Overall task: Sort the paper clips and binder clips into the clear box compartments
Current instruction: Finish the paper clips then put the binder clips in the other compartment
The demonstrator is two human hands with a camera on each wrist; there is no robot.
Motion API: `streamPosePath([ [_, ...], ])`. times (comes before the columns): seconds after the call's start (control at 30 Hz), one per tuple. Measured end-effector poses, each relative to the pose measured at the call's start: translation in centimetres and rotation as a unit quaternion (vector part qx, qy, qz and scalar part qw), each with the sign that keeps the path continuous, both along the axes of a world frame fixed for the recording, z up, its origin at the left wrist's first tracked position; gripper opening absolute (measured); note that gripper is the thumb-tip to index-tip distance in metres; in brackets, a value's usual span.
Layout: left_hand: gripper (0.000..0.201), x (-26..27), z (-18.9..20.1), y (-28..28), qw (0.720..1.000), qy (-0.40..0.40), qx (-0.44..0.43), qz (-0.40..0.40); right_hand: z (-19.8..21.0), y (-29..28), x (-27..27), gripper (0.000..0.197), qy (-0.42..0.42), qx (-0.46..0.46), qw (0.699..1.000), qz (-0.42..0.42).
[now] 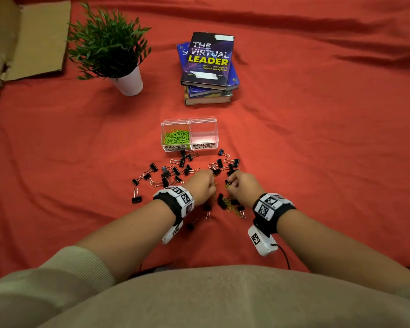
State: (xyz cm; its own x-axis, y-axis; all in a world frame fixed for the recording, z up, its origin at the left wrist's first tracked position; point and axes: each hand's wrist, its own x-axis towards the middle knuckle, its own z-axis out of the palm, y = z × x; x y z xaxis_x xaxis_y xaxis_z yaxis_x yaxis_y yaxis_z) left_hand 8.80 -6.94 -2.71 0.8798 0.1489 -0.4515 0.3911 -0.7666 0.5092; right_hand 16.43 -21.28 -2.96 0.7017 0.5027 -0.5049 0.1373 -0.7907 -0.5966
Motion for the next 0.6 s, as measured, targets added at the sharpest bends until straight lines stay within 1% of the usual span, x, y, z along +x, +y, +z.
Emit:
streamPosePath([
  [0.07, 0.007, -0.2, 0.6, 0.9, 0.997, -0.019, -0.051, 0.062, 0.7, -0.4, 0.8, 0.016, 0.073, 0.052, 0.994, -0.057],
  [0.13, 0.006, -0.3, 1.2, 1.8, 0.990, -0.026, -0.095, 0.101, 1.5, -0.6, 1.9, 0.016, 0.153, 0.079, 0.979, -0.107],
  [0.17, 0.007, -0.3, 1.3, 2.2, 0.986, -0.026, -0.119, 0.117, 1.9, -0.6, 2.4, 0.018, 0.200, 0.094, 0.966, -0.134],
  [0.23, 0.015, -0.3, 1.5, 2.8, 0.975, -0.015, -0.163, 0.149, 2.5, -0.4, 2.9, 0.023, 0.298, 0.145, 0.925, -0.187],
  [0.3, 0.022, -0.2, 1.5, 3.1, 0.966, 0.003, -0.190, 0.178, 2.9, 0.0, 2.9, 0.024, 0.363, 0.191, 0.886, -0.215],
  [0.33, 0.026, -0.2, 1.6, 3.0, 0.960, 0.012, -0.205, 0.189, 2.9, 0.2, 2.8, 0.025, 0.378, 0.197, 0.878, -0.218],
  [0.37, 0.028, -0.2, 1.7, 2.8, 0.954, 0.020, -0.224, 0.199, 2.8, 0.6, 2.7, 0.025, 0.379, 0.195, 0.879, -0.213],
  [0.4, 0.029, -0.3, 1.8, 2.6, 0.947, 0.028, -0.243, 0.209, 2.7, 0.9, 2.5, 0.024, 0.364, 0.181, 0.893, -0.194],
  [0.43, 0.028, -0.4, 1.8, 2.3, 0.942, 0.035, -0.256, 0.213, 2.4, 1.2, 2.3, 0.023, 0.333, 0.159, 0.916, -0.159],
  [0.47, 0.026, -0.5, 1.7, 2.0, 0.944, 0.043, -0.252, 0.208, 2.3, 1.5, 2.0, 0.021, 0.281, 0.128, 0.945, -0.105],
  [0.5, 0.023, -0.6, 1.6, 1.7, 0.953, 0.047, -0.230, 0.191, 2.1, 1.8, 1.6, 0.019, 0.214, 0.095, 0.972, -0.035],
  [0.53, 0.020, -0.8, 1.4, 1.4, 0.968, 0.046, -0.189, 0.158, 1.7, 2.0, 1.3, 0.017, 0.139, 0.064, 0.987, 0.044],
  [0.57, 0.016, -1.0, 1.1, 1.2, 0.983, 0.042, -0.141, 0.110, 1.2, 2.2, 1.1, 0.013, 0.069, 0.042, 0.989, 0.121],
  [0.6, 0.011, -1.3, 0.9, 0.8, 0.993, 0.047, -0.094, 0.056, 1.0, 2.3, 0.7, 0.011, 0.019, 0.020, 0.982, 0.187],
])
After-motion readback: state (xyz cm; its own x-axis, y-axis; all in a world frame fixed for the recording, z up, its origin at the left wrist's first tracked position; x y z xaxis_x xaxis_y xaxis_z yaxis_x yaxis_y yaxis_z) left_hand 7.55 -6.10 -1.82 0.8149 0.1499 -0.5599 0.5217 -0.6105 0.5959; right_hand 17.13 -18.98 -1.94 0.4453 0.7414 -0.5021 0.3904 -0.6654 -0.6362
